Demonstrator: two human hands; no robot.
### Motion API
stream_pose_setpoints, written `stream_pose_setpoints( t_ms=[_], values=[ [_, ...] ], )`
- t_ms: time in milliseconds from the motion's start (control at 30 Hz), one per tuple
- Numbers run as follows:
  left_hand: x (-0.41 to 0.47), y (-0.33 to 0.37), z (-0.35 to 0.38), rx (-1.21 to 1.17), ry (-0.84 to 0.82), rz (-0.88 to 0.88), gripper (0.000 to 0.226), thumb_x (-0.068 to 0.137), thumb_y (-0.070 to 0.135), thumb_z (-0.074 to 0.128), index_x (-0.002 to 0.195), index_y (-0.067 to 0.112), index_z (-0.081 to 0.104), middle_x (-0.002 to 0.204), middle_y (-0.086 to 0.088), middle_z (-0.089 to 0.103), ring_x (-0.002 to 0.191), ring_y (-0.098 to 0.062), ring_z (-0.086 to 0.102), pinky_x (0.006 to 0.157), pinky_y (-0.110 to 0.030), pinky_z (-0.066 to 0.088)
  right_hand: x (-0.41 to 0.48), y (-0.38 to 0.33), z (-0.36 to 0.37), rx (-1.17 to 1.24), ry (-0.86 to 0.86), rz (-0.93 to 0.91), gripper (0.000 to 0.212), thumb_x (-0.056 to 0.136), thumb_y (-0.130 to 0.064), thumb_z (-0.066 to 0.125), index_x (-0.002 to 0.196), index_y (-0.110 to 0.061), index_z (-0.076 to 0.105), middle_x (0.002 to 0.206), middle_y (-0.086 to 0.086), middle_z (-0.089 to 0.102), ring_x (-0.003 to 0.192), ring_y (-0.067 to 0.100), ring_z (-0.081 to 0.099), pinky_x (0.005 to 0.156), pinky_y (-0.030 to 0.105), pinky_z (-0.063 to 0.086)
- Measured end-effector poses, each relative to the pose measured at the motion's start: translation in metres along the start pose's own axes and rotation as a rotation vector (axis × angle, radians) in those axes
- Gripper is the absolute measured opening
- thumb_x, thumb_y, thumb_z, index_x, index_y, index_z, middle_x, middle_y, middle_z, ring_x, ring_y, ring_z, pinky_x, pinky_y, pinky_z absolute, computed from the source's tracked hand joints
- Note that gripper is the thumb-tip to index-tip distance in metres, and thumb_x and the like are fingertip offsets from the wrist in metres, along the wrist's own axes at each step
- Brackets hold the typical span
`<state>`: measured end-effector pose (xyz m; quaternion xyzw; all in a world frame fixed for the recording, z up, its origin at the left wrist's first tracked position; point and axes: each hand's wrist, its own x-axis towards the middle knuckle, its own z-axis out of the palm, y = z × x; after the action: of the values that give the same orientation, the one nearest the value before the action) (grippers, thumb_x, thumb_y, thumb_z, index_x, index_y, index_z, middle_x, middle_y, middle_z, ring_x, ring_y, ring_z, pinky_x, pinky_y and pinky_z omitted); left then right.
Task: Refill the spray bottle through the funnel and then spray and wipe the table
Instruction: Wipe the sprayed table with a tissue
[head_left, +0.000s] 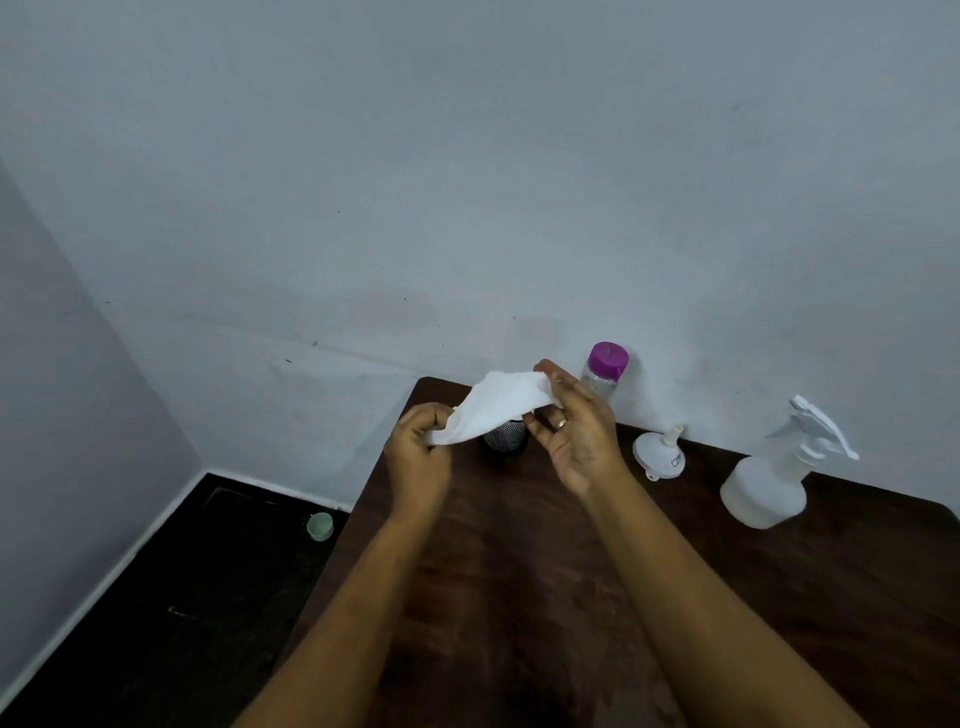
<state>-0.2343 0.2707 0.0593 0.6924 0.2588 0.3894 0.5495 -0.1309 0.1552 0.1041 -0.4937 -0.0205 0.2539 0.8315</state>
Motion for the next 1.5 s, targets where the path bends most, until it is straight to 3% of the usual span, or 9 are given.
stream_pose_setpoints(
  t_ms=[200, 300, 433, 633, 767, 900, 1100, 1267, 1500],
  values=[
    [-0.020, -0.027, -0.012, 0.858, -0.500, 0.924, 0.026, 0.059, 0.008, 0.081, 0.077, 0.024, 0.071, 0.120, 0.003, 0.066, 0.115, -0.021, 0.052, 0.065, -0.027, 0.056, -0.003, 0.006, 0.003, -0.112, -0.006, -0.013, 0.045, 0.083, 0.021, 0.046, 0.109, -0.010, 0.066, 0.101, 0.009, 0.067, 0.093, 0.021, 0.063, 0.080, 0.032, 0.054],
    [-0.037, -0.035, -0.015, 1.012, -0.783, 0.999, 0.020, 0.063, 0.026, 0.081, 0.077, 0.034, 0.070, 0.135, 0.012, 0.055, 0.121, -0.021, 0.056, 0.084, -0.034, 0.055, -0.002, 0.008, -0.004, -0.232, -0.032, -0.051, 0.055, 0.077, 0.026, 0.039, 0.105, -0.012, 0.067, 0.109, 0.011, 0.066, 0.103, 0.023, 0.062, 0.082, 0.031, 0.053],
    [-0.047, -0.048, -0.021, 1.059, -0.860, 0.887, 0.014, 0.065, 0.028, 0.080, 0.072, 0.036, 0.070, 0.129, 0.016, 0.060, 0.119, -0.020, 0.057, 0.081, -0.033, 0.055, -0.002, 0.015, -0.018, -0.450, -0.078, -0.080, 0.064, 0.070, 0.031, 0.032, 0.117, 0.000, 0.063, 0.108, 0.011, 0.069, 0.093, 0.018, 0.066, 0.065, 0.018, 0.054],
    [-0.051, -0.074, -0.045, 0.896, -0.778, 0.518, 0.027, 0.082, 0.015, 0.043, 0.076, 0.022, 0.069, 0.128, 0.006, 0.062, 0.121, -0.026, 0.051, 0.081, -0.041, 0.056, -0.004, 0.022, -0.033, -1.015, 0.022, -0.384, 0.068, 0.068, 0.025, 0.033, 0.108, -0.014, 0.072, 0.118, 0.005, 0.068, 0.103, 0.024, 0.063, 0.091, 0.031, 0.051],
    [-0.059, -0.081, -0.068, 0.874, -0.596, 0.251, 0.025, 0.083, 0.005, 0.053, 0.087, 0.022, 0.070, 0.143, 0.010, 0.048, 0.133, -0.021, 0.037, 0.098, -0.033, 0.044, -0.012, 0.043, -0.032, -1.315, -0.191, -0.537, 0.069, 0.066, 0.024, 0.037, 0.112, -0.014, 0.071, 0.119, 0.005, 0.067, 0.111, 0.022, 0.058, 0.096, 0.011, 0.035],
    [-0.070, -0.097, -0.090, 0.909, -0.463, 0.116, 0.023, 0.081, 0.007, 0.060, 0.094, 0.023, 0.069, 0.143, 0.002, 0.046, 0.130, -0.023, 0.041, 0.096, -0.034, 0.044, -0.032, 0.092, -0.034, -1.393, -0.554, -0.234, 0.068, 0.082, 0.016, 0.034, 0.130, -0.026, 0.058, 0.127, 0.004, 0.062, 0.108, 0.006, 0.056, 0.083, -0.002, 0.034],
    [-0.080, -0.114, -0.104, 0.944, -0.417, -0.024, 0.032, 0.089, 0.021, 0.058, 0.120, 0.028, 0.059, 0.149, 0.004, 0.037, 0.137, -0.018, 0.030, 0.109, -0.037, 0.032, -0.032, 0.143, -0.055, -1.686, -0.561, -0.154, 0.060, 0.099, -0.021, 0.044, 0.151, -0.030, 0.014, 0.154, 0.001, 0.031, 0.142, 0.019, 0.027, 0.114, 0.028, 0.022],
    [-0.084, -0.123, -0.104, 0.943, -0.462, -0.088, 0.039, 0.094, 0.029, 0.050, 0.133, 0.030, 0.049, 0.152, 0.004, 0.030, 0.142, -0.016, 0.024, 0.117, -0.043, 0.022, -0.033, 0.179, -0.059, -1.970, -0.532, -0.089, 0.099, 0.070, -0.079, -0.012, 0.151, -0.022, -0.009, 0.160, 0.003, -0.013, 0.147, 0.023, -0.014, 0.117, 0.040, -0.007],
    [-0.081, -0.126, -0.102, 0.886, -0.377, -0.093, 0.043, 0.095, 0.026, 0.036, 0.137, 0.027, 0.045, 0.152, 0.002, 0.032, 0.142, -0.017, 0.024, 0.116, -0.045, 0.012, -0.023, 0.213, -0.011, -1.896, -0.664, -0.140, 0.075, 0.085, -0.067, -0.003, 0.151, -0.031, -0.006, 0.159, -0.002, -0.015, 0.146, 0.019, -0.019, 0.115, 0.040, -0.014]
  ],
)
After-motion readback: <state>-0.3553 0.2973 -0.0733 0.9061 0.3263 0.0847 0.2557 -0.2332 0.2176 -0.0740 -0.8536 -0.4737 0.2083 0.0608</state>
